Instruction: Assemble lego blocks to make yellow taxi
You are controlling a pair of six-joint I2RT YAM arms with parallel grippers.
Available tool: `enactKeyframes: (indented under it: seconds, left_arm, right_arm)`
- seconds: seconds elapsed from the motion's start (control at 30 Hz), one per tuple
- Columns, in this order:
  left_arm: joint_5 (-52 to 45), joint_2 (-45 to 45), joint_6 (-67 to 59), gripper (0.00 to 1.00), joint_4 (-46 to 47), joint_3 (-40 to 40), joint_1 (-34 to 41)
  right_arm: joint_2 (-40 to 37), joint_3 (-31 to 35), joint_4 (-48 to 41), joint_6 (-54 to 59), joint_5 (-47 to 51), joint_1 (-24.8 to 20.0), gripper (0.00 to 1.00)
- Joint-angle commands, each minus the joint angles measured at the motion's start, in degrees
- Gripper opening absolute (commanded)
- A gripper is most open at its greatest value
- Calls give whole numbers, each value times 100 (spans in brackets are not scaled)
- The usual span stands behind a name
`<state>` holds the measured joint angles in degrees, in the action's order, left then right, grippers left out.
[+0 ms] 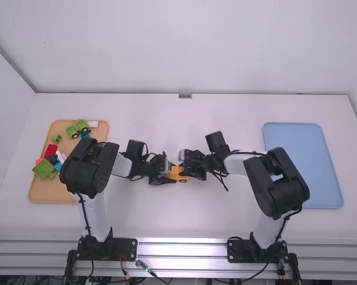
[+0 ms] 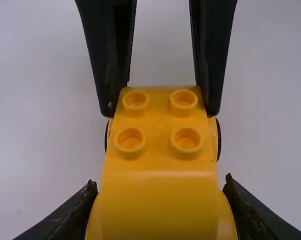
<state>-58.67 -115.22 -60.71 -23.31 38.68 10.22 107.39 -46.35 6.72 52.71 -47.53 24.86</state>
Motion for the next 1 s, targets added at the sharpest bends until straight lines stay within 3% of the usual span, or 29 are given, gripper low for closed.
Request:
enactKeyframes:
  seconds: [0.0, 0.43, 0.67, 0.97]
  left_arm:
    - [70, -42, -256, 27, 76, -101, 103]
    - [70, -42, -258, 25, 74, -103, 105]
    - [72, -42, -260, 25, 76, -103, 103]
    - [72, -42, -258, 25, 74, -103, 101]
  right_arm:
    - [105, 66, -31, -42, 717, 280, 0]
    - [105, 24, -271, -133, 1032, 278, 0]
    - [105, -310, -1012, -17, 1593, 544, 0]
    - [105, -317, -1034, -20, 1611, 584, 0]
